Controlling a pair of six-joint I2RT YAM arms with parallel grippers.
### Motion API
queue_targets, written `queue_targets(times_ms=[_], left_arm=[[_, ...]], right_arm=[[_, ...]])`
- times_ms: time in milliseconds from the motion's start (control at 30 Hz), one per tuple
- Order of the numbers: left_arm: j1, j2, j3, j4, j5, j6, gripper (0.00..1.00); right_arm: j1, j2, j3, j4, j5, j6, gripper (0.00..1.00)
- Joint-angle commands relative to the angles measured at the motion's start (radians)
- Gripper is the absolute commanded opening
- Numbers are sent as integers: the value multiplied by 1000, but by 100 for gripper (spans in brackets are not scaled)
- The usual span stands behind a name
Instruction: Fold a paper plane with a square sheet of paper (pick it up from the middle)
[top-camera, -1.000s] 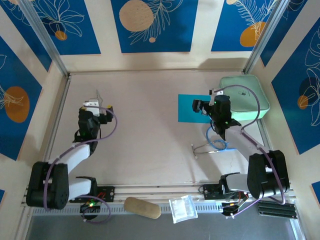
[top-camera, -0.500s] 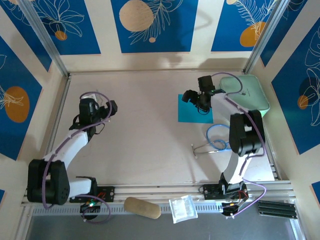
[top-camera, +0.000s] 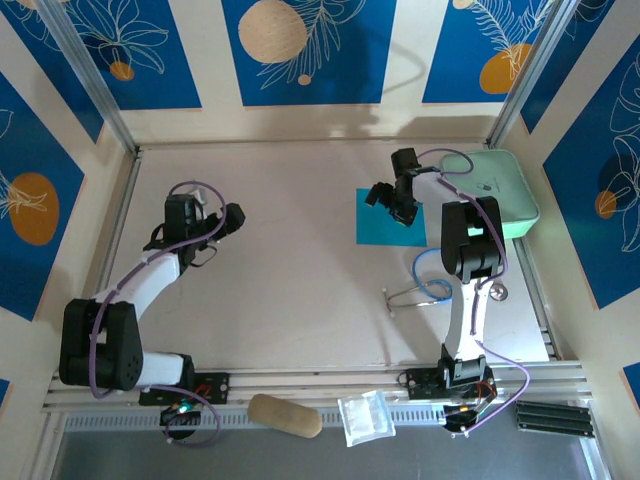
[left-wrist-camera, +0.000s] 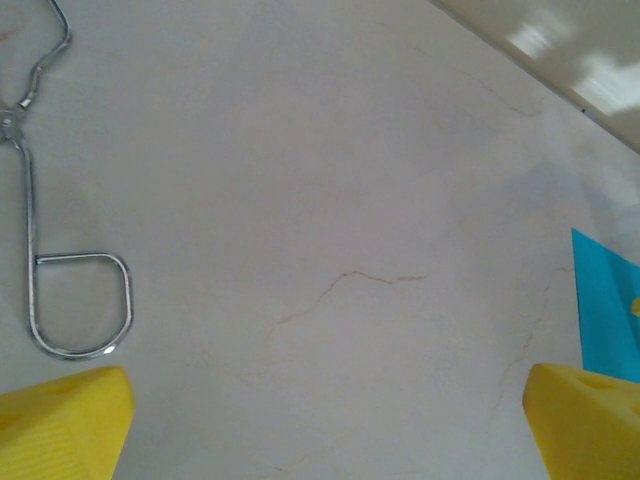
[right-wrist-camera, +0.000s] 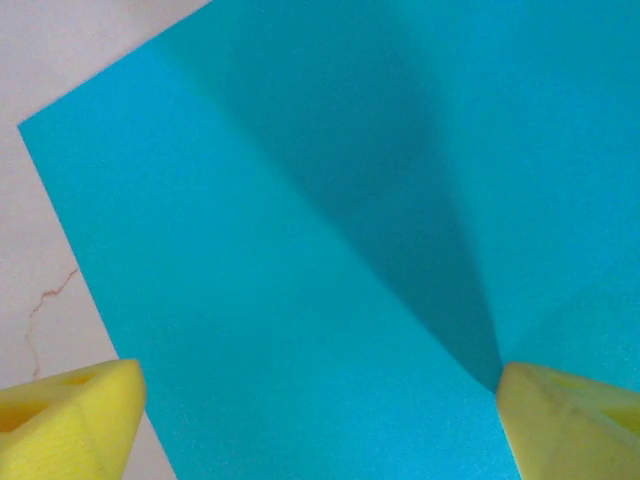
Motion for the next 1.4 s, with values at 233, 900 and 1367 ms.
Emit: queue_targets(times_ms=[233,900,1367], left_arm=[[8,51,37,10,67,-68,99],[-161,120,213,-363,-58,-96,99],[-618,534,656,-664,-288,-251,96]], right_arm=[[199,14,-78,-101,-73,326,92],[305,-340,-185,27,-80,273,92],[43,-433,-293,96,-104,22,99]])
